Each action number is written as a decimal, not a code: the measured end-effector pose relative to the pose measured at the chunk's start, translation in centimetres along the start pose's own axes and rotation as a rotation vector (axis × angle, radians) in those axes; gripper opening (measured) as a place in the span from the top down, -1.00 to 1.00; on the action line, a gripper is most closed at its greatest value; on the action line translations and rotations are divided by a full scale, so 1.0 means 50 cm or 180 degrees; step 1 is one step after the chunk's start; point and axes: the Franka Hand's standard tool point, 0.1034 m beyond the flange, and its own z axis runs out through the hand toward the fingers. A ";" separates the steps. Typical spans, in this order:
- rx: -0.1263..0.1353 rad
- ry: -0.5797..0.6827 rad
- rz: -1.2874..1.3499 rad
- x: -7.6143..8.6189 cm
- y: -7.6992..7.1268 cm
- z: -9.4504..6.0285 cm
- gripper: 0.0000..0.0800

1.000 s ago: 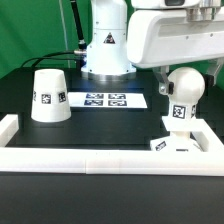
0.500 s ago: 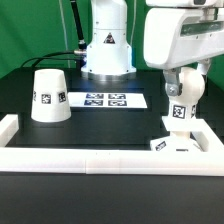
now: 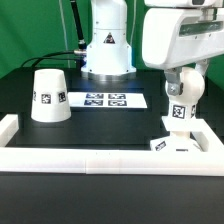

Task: Assemble lamp

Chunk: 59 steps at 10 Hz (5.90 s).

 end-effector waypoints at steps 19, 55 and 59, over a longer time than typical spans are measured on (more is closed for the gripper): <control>0.0081 0.0058 0.5571 -0.002 -0.001 0.001 -0.45; 0.0025 0.0014 0.0306 0.006 -0.003 0.001 -0.44; 0.0005 0.0069 0.1123 0.007 -0.003 0.001 -0.44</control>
Offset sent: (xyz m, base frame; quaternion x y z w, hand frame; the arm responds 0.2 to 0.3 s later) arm -0.0098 0.0045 0.0047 -0.0277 0.0200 0.2459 0.9687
